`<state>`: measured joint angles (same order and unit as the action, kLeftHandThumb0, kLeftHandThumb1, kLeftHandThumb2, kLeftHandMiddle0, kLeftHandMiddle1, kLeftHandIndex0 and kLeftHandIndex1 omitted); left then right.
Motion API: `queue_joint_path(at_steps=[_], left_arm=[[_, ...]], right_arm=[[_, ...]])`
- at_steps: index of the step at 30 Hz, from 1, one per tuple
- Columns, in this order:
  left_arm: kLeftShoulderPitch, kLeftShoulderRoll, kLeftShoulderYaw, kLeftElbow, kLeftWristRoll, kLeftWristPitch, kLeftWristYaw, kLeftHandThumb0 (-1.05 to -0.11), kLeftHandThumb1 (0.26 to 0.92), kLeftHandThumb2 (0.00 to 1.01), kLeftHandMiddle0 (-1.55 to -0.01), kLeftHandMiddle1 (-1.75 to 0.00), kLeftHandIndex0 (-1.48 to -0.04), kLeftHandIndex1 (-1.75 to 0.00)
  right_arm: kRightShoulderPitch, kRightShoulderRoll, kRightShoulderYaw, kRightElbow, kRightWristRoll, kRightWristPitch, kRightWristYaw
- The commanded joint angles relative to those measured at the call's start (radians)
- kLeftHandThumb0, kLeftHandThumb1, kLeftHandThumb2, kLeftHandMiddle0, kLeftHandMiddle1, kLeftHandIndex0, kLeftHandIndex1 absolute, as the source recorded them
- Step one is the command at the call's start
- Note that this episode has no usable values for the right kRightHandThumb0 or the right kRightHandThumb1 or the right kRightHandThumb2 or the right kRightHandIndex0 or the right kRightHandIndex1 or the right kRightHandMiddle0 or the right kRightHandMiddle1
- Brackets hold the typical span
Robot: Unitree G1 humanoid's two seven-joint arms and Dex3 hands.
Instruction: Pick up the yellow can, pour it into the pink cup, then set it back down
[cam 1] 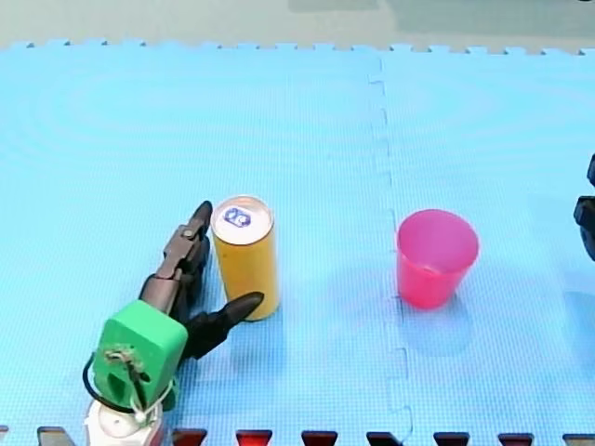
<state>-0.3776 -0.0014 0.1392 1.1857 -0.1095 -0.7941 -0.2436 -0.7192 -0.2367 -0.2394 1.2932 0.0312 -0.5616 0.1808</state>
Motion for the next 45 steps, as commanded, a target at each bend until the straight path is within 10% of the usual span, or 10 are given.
queue_joint_path(at_steps=[1,23,45], left_arm=[[0.013,0.016,0.024,-0.020,-0.035,0.021,-0.065,-1.048,0.843,0.02,-0.12,-0.02,-0.16,-0.03],[0.053,0.083,0.056,-0.075,-0.025,-0.062,-0.132,-1.048,0.907,0.02,-0.19,-0.03,-0.18,-0.01],[0.042,0.062,0.074,-0.066,-0.072,-0.087,-0.210,-1.048,0.921,0.01,-0.20,-0.02,-0.18,0.00]], right_arm=[[-0.002,-0.003,-0.001,0.002,0.000,0.000,0.000],[-0.008,-0.001,-0.002,0.006,0.000,0.002,0.000],[-0.010,-0.004,-0.001,0.006,-0.004,0.003,-0.010]])
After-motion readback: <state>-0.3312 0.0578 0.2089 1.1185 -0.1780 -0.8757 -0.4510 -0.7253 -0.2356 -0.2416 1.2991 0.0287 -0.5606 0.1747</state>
